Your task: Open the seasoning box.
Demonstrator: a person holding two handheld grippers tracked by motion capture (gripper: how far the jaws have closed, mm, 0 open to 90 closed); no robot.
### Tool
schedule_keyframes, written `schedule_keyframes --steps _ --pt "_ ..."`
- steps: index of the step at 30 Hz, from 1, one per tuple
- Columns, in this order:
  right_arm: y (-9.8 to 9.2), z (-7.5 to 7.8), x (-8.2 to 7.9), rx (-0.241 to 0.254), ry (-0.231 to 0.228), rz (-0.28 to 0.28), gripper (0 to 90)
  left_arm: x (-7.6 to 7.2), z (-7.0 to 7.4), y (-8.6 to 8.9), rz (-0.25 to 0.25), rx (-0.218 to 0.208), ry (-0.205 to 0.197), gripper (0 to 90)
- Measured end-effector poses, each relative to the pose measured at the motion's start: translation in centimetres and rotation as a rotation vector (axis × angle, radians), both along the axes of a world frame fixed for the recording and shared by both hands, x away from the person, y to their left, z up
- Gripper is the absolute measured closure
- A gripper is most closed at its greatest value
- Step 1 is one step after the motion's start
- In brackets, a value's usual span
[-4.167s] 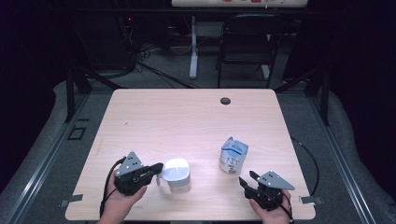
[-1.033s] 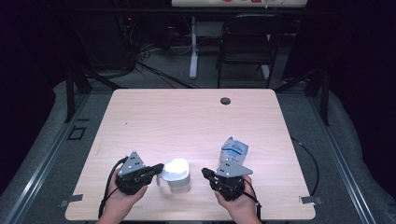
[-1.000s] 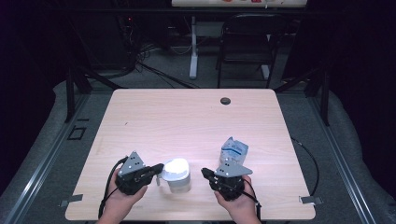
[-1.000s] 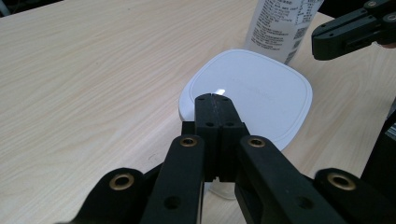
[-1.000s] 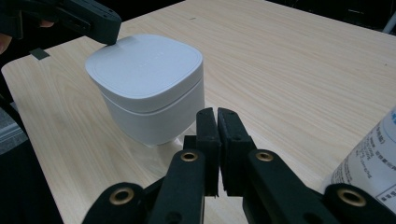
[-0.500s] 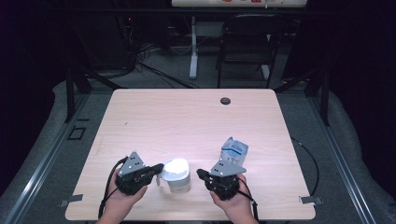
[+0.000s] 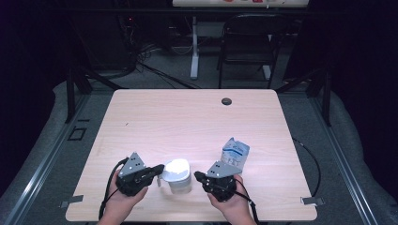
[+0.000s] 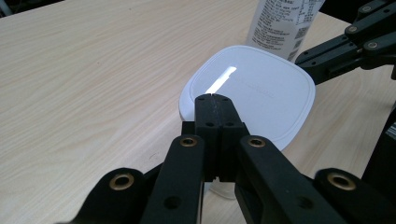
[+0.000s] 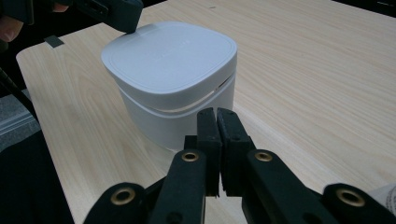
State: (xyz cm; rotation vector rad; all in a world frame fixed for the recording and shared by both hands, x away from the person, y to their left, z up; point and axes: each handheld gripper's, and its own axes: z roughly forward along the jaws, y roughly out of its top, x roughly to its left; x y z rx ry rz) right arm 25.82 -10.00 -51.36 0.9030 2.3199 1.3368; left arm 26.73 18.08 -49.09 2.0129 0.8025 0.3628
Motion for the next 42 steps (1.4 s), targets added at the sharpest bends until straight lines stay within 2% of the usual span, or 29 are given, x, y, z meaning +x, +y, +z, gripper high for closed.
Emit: schedule_keyframes --steps 12,35,42 --pt "0.7 -0.3 -0.1 -0.019 0.006 0.033 90.0 0.0 0.0 0.0 0.001 -0.003 0.003 90.0" --pt "1.1 -0.2 -0.1 -0.030 -0.003 0.043 90.0 0.0 0.0 0.0 0.000 -0.003 0.003 90.0" --pt "1.3 0.0 -0.3 -0.018 -0.010 0.045 90.0 0.0 0.0 0.2 0.002 -0.001 0.005 90.0"
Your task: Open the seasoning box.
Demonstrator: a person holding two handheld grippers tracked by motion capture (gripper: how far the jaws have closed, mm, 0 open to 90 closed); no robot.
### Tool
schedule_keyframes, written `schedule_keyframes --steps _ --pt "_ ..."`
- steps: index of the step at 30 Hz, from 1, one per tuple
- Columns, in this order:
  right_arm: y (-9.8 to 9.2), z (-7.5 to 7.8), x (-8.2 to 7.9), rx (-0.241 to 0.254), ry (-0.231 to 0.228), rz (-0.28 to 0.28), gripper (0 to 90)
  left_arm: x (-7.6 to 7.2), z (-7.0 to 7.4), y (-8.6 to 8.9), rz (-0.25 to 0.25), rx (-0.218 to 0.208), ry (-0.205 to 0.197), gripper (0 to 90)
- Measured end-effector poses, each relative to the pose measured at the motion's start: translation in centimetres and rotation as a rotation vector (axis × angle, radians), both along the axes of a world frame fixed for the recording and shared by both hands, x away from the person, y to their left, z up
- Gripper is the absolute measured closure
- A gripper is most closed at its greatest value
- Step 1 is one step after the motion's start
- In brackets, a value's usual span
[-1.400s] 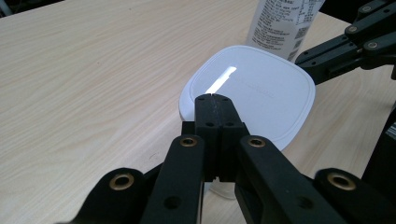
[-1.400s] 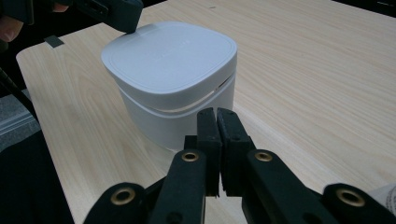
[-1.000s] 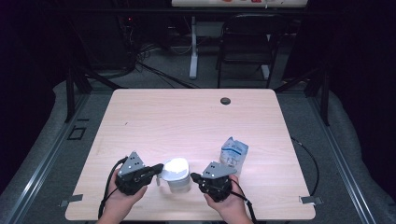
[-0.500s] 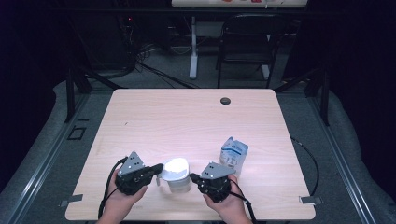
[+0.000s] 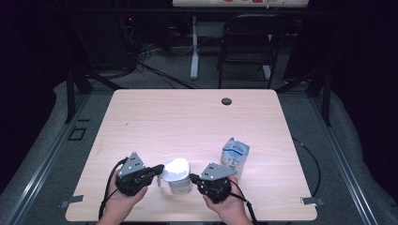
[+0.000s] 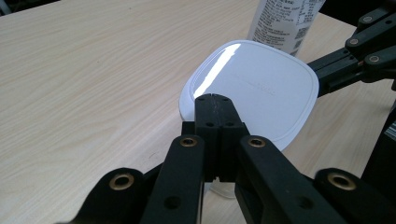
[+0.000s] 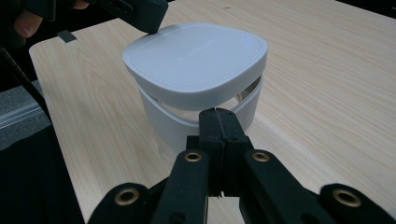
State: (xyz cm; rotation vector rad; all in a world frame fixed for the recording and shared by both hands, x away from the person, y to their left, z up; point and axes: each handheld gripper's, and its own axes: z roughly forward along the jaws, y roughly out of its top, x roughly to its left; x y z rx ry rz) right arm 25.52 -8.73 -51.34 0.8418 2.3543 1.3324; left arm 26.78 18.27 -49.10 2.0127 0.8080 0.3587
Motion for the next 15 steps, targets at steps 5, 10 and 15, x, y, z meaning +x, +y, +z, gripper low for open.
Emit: schedule_keyframes --steps 5,10,15 --pt "0.0 0.1 -0.1 0.004 -0.002 -0.001 90.0 0.0 0.0 0.3 0.011 -0.007 -0.002 90.0" --pt "0.0 0.2 -0.1 0.000 -0.006 0.000 90.0 -0.1 0.0 0.7 0.019 -0.008 -0.004 87.7" --pt "0.1 0.4 -0.1 0.020 -0.015 0.000 90.0 -0.3 -0.2 1.2 0.034 -0.012 -0.005 85.5"
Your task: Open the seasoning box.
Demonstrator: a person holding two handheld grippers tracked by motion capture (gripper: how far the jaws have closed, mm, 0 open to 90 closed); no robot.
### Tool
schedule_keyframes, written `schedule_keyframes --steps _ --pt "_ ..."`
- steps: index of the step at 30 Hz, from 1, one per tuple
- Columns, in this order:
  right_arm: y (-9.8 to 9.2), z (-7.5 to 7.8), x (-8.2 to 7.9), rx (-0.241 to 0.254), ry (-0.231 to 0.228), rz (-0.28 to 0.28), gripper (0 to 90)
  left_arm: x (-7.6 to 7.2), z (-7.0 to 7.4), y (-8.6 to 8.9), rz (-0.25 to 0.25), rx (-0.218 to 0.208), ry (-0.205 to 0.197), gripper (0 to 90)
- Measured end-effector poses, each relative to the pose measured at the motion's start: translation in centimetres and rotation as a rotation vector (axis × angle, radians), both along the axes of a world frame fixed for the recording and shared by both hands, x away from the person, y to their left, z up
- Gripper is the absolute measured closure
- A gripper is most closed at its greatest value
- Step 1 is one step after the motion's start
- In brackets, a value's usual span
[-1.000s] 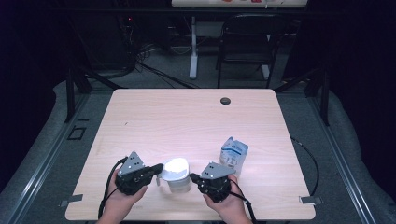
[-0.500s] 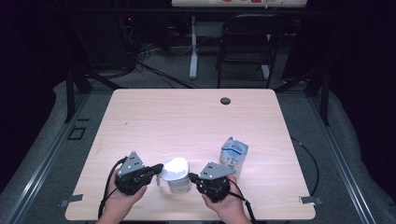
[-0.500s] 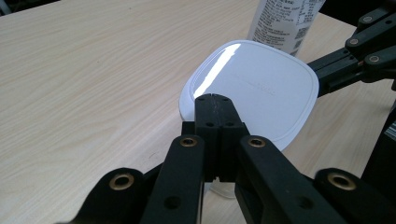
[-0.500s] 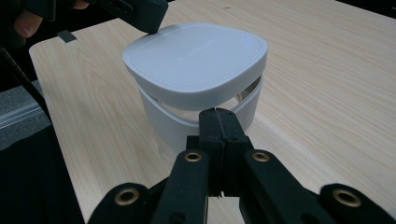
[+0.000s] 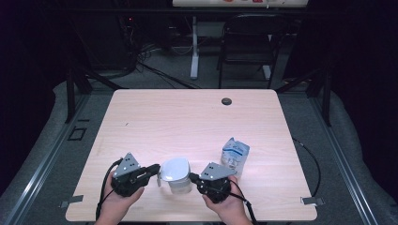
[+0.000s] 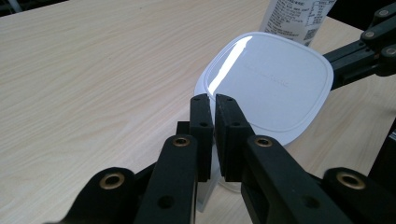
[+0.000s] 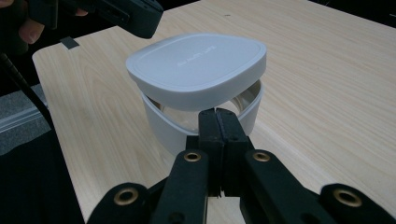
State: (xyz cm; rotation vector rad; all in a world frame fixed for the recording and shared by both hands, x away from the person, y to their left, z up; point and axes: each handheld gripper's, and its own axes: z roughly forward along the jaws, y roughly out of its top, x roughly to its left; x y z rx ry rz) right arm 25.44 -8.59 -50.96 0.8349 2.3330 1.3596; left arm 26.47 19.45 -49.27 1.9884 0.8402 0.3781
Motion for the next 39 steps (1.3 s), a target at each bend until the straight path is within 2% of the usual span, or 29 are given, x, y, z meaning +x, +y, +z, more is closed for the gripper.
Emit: schedule_keyframes --steps 8,12,13,14,19,22,30,32,35,39 --pt "0.3 0.4 0.1 0.002 -0.019 0.013 89.4 -0.4 -0.5 1.1 0.030 0.000 0.002 81.8" --pt "0.3 0.6 0.3 0.011 -0.025 0.020 89.2 -0.6 -0.9 1.7 0.049 -0.005 0.014 80.4" --pt "0.4 0.7 0.3 0.015 -0.029 0.017 89.1 -0.7 -0.8 1.8 0.047 0.005 0.019 79.7" --pt "0.4 0.7 0.3 0.015 -0.030 0.019 89.1 -0.7 -1.0 1.8 0.051 -0.006 0.018 79.4" --pt "0.5 0.8 0.5 0.023 -0.030 0.026 89.1 -1.0 -1.5 2.1 0.060 0.022 0.022 76.3" --pt "0.6 0.9 0.5 0.031 -0.027 0.027 89.2 -1.0 -2.0 2.4 0.074 0.019 0.024 74.2" --pt "1.1 0.8 0.7 0.043 -0.025 0.037 89.2 -1.6 -2.6 2.7 0.075 0.024 0.037 67.5" --pt "1.2 0.9 0.7 0.041 -0.024 0.046 89.2 -1.7 -2.7 2.8 0.078 0.036 0.037 66.7" --pt "1.3 0.9 0.8 0.045 -0.024 0.049 89.2 -1.7 -2.9 2.8 0.083 0.024 0.037 65.7" --pt "1.4 1.0 0.8 0.048 -0.024 0.047 89.0 -1.8 -3.0 2.8 0.082 0.032 0.048 65.2"
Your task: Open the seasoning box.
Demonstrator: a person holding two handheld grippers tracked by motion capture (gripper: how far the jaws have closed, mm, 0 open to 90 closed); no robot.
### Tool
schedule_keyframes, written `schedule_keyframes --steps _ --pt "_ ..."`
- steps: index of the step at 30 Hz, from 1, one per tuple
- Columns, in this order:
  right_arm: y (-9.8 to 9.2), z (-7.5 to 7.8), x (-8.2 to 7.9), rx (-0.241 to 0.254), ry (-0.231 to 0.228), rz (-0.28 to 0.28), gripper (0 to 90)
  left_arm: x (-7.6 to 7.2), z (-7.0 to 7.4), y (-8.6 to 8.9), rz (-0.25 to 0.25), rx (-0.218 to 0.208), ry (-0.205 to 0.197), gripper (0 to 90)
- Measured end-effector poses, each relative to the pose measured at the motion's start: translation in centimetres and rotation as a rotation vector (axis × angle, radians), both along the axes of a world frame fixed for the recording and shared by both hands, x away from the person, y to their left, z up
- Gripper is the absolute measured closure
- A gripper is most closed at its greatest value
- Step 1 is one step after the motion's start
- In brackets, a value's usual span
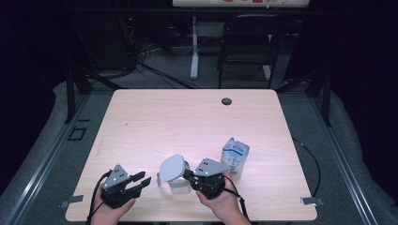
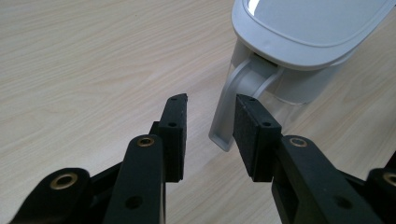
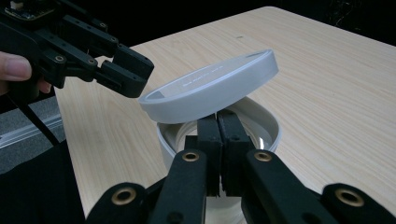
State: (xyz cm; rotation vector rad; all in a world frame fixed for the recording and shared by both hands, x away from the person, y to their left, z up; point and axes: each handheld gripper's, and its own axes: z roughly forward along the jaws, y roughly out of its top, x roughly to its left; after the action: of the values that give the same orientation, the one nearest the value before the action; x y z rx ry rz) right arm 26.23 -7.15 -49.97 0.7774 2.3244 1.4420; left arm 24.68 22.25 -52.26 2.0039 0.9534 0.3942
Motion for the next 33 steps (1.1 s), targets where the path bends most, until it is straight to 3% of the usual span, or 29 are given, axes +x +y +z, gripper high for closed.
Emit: schedule_keyframes --steps 18,28,33 --pt "0.8 0.7 -0.4 0.011 -0.018 0.015 88.8 0.0 -0.1 0.2 -0.001 -0.028 -0.008 61.8" --pt "1.5 1.1 -0.6 0.020 -0.030 0.032 88.5 0.1 -0.2 0.4 0.009 -0.012 -0.004 61.8" --pt "1.8 1.1 -0.7 0.010 -0.034 0.044 88.4 0.0 -0.2 0.5 0.010 -0.024 -0.005 61.0"
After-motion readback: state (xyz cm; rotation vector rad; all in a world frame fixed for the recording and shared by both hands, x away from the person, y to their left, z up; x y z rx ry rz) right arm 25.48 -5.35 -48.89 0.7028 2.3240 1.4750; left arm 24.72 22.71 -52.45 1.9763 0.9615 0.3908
